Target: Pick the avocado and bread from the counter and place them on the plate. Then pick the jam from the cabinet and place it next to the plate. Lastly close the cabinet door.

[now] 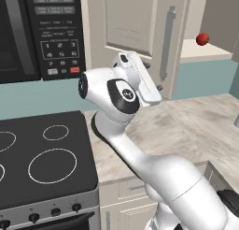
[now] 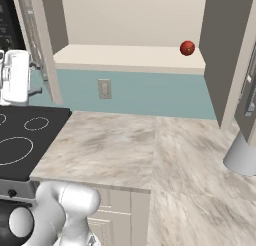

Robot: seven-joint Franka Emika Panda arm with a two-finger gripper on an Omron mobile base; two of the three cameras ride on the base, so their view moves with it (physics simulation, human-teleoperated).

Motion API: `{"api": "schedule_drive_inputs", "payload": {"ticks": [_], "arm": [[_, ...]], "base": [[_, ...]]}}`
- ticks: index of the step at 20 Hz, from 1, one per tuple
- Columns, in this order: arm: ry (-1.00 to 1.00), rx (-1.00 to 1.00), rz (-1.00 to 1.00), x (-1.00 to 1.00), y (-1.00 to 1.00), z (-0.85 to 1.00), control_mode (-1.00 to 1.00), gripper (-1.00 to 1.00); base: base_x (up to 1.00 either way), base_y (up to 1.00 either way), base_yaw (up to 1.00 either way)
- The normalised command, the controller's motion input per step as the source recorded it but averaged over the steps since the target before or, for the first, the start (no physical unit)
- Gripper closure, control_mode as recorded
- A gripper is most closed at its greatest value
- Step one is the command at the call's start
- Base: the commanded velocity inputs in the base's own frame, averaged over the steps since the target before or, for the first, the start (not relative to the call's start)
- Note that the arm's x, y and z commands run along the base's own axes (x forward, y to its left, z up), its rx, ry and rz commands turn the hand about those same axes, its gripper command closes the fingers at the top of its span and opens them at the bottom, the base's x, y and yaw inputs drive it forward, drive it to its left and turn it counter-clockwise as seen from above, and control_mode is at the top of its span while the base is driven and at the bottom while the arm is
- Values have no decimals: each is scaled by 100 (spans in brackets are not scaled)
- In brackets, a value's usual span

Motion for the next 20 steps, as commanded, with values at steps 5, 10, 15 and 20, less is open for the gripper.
{"api": "schedule_drive_inputs", "payload": {"ticks": [5, 10, 15, 20], "arm": [[0, 10, 41, 38, -58, 0, -100, -100], [0, 5, 45, 66, -56, -10, -100, -100], [3, 1, 44, 95, -44, -26, -100, -100], [11, 0, 38, 100, -23, -37, -100, -100]], "base": [[0, 0, 0], [0, 0, 0], [0, 0, 0], [0, 0, 0]]}}
